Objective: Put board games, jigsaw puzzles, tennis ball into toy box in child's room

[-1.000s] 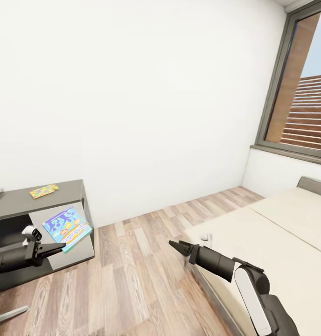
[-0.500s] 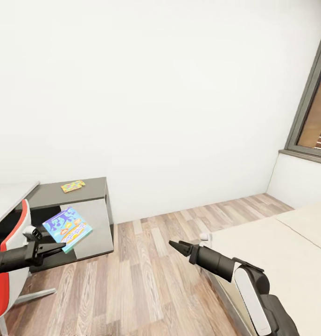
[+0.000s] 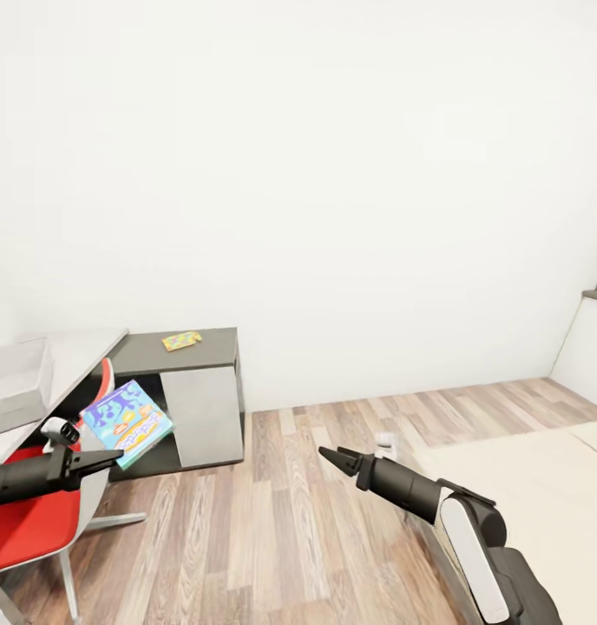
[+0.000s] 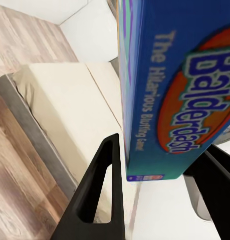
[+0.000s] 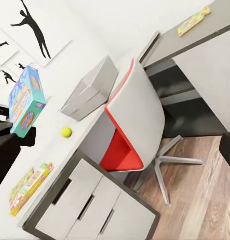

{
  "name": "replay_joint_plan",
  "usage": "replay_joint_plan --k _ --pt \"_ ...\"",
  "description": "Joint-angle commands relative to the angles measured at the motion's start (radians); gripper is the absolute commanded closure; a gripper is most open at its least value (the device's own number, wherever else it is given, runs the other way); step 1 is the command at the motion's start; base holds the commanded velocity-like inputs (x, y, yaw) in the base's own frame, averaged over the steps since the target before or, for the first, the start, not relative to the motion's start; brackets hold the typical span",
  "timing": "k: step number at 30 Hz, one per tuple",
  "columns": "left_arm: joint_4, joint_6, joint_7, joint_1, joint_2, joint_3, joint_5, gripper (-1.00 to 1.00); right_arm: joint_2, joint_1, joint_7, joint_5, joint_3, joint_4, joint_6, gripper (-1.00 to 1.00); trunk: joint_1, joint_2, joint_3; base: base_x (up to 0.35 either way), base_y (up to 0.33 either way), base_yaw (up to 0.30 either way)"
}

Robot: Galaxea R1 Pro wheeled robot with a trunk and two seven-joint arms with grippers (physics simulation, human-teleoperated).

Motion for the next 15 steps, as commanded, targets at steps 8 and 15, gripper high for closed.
replay_joint_plan --k 8,15 --pt "-0.092 0.011 -0.004 0.082 0.068 0.020 0.123 1.00 -0.007 -0.001 0.008 -0.007 -0.025 -0.001 -0.005 -1.00 -0.031 0.055 0.024 0.000 0.000 0.290" --pt "-0.114 -0.014 -0.004 0.160 0.166 0.052 0.285 1.00 -0.008 0.002 0.014 -0.009 -0.086 -0.001 -0.002 -1.00 -0.058 0.104 0.046 0.000 0.000 0.286"
